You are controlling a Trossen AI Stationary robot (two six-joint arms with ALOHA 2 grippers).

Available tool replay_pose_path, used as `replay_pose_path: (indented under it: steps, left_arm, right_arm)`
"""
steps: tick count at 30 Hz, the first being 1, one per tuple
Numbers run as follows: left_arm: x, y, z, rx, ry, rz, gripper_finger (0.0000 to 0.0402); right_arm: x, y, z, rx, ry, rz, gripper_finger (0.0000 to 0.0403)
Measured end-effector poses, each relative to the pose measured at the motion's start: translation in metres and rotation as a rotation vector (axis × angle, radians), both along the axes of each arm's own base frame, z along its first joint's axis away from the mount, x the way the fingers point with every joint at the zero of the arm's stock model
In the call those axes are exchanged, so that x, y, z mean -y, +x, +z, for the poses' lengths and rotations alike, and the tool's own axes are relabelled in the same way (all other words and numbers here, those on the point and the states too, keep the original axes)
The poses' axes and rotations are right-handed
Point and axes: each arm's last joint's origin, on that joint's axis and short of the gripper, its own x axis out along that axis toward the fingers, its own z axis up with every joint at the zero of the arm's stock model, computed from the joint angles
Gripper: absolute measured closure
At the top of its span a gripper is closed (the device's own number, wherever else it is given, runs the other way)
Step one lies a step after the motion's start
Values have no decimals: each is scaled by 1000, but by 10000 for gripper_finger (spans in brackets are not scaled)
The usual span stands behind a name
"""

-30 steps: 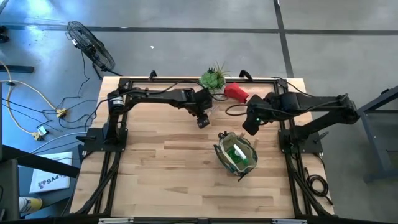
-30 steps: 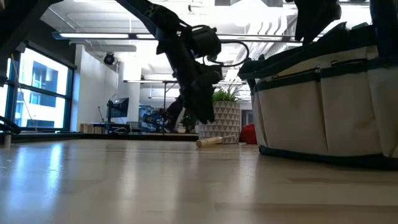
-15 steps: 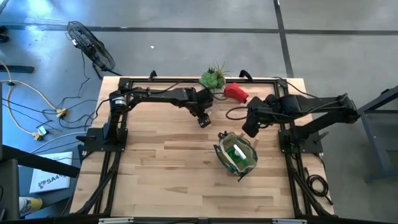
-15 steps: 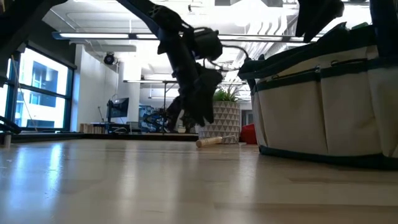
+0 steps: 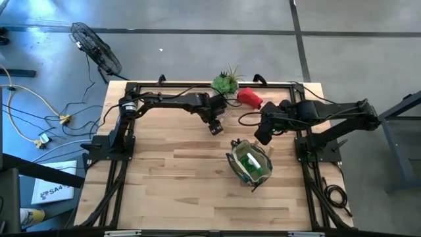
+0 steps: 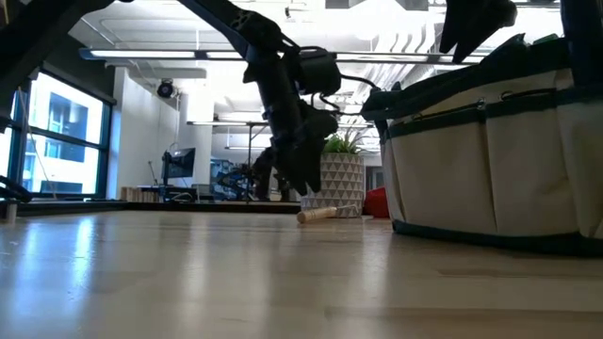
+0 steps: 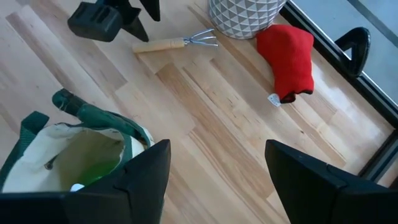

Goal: Pick & Place Garden tools in Gardening bag
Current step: Put the brown hand rake into the gardening bag

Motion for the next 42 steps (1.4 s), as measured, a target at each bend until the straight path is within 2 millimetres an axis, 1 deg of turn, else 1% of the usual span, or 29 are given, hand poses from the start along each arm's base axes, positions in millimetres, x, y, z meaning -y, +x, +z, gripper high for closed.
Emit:
replay_pose_path:
  steps: [3,6,8,10,13,15,17,19,21,24,27,30,32,33,37,42]
  left_arm:
    - [0,0,0,0,0,0,194]
    - [2,5,-8,-2,2,-6,194]
    - [5,4,-10,-14,-8,-16,194]
    - [7,9,-13,5,-3,-24,194]
    - [8,7,-22,-39,-18,-26,194]
    - [9,12,-25,-19,-13,-28,194]
    - [9,9,-26,-47,-15,-23,194]
    - [8,12,-30,-37,-11,-23,194]
    - [9,10,-34,-69,-20,-23,194]
    - [8,12,-38,-66,-2,-16,194]
    - [9,10,-41,-98,-8,-17,200]
    - [8,11,-45,-114,-4,-14,224]
    - [8,10,-46,-123,-1,-13,251]
    - [8,10,-49,-131,0,-14,268]
    - [7,10,-50,-143,-1,-15,347]
    - [7,9,-51,-167,51,-13,345]
  right_arm:
    - [0,0,0,3,0,0,149]
    - [0,0,0,4,1,0,149]
    - [0,0,0,4,0,0,149]
    - [0,0,0,4,1,0,149]
    - [0,0,0,4,1,0,149]
    - [0,0,0,4,1,0,149]
    - [0,0,0,7,4,-7,149]
    - [0,0,0,11,7,-15,149]
    - [0,0,0,11,8,-16,149]
    - [-1,0,0,12,9,-14,149]
    - [-2,0,0,13,9,-7,149]
    - [-5,0,0,14,11,1,149]
    - [-6,0,0,17,13,1,149]
    - [-7,0,0,20,13,-1,149]
    - [-12,-1,0,22,11,15,149]
    - [-21,-2,0,36,22,27,149]
